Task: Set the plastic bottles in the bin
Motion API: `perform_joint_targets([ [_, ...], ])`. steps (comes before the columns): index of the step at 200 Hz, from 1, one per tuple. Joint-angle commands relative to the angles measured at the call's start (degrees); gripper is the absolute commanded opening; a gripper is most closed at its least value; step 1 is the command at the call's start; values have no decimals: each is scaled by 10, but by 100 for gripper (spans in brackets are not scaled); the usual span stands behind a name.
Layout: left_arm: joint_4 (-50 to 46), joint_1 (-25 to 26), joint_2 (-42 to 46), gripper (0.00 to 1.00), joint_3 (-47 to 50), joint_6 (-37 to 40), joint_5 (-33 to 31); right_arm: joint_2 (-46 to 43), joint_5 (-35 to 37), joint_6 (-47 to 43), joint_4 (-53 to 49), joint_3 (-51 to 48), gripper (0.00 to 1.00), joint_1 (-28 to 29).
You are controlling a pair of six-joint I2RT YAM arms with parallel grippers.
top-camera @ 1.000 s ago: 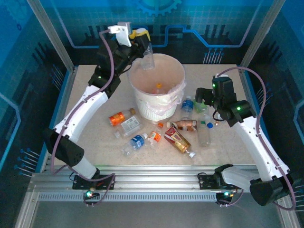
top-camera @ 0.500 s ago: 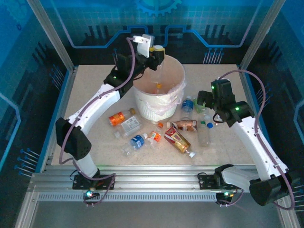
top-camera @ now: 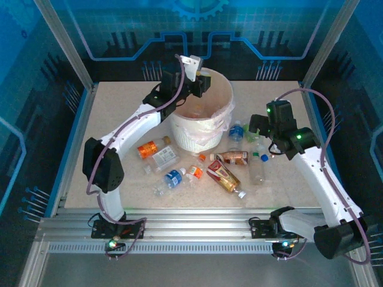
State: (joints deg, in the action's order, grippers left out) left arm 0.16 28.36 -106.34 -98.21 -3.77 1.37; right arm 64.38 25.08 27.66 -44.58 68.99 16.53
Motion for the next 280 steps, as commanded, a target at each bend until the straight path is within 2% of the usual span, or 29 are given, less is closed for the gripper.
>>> perform_joint_targets([
  [1, 5, 2, -16, 29, -25, 22, -3, -4, 5, 6, -7, -2, 100, -9],
  [119, 3, -9, -67, 28, -19, 28, -26, -3, 2, 6, -7, -3, 100, -14],
  [157, -2, -17, -85, 34, -21, 18, -21, -2, -2, 9, -7, -4, 100, -14],
  [195, -7, -21, -96, 45, -22, 15, -22, -5, -3, 10, -7, -6, 100, -14],
  [254, -22, -22, -94, 80, -41, 15, -21, -7, -4, 11, -7, -8, 100, -15],
  [280, -31, -22, -83, 89, -60, 19, -22, -11, -6, 9, -7, -9, 100, -15],
])
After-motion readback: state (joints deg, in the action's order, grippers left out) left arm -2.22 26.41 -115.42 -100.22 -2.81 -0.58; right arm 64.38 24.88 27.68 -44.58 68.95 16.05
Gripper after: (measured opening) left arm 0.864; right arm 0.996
